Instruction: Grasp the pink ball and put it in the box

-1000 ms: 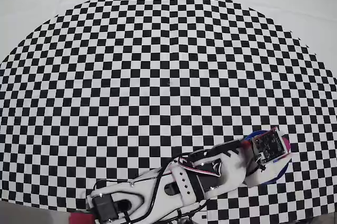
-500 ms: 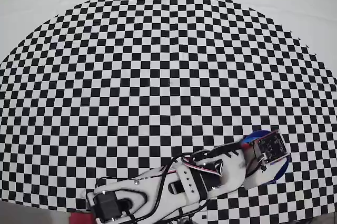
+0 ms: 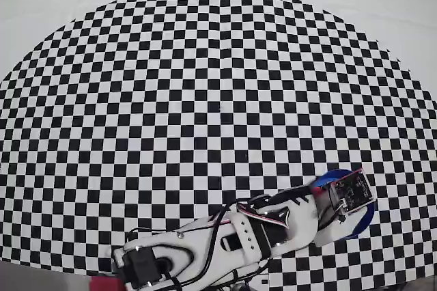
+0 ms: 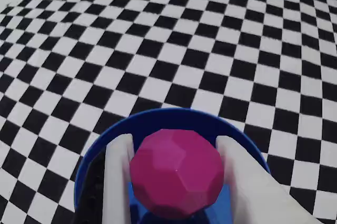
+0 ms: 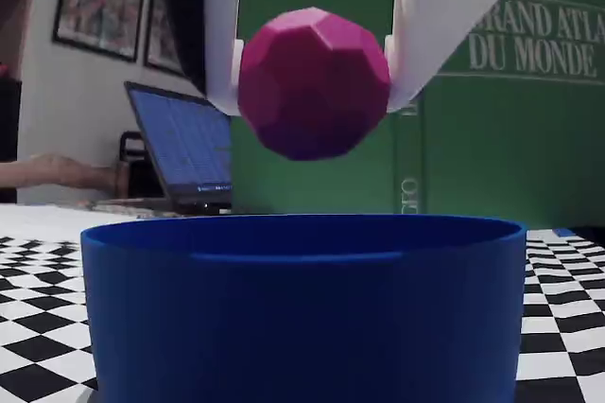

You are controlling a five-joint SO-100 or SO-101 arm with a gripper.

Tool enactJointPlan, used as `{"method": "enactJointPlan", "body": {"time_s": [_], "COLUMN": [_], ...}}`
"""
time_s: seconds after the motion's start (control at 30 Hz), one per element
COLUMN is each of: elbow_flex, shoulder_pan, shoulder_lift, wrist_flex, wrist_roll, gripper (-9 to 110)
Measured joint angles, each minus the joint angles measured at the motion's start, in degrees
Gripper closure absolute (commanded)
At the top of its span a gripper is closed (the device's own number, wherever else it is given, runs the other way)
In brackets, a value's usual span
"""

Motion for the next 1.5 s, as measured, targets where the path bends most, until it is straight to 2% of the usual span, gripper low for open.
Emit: {"method": "enactJointPlan", "body": {"time_s": [1.5], "elbow_flex": [-0.18], "shoulder_pan": [-1.32], "shoulder_lift": [-7.47], "wrist_flex": [-3.16], "wrist_roll": [0.00], "gripper": [101]}}
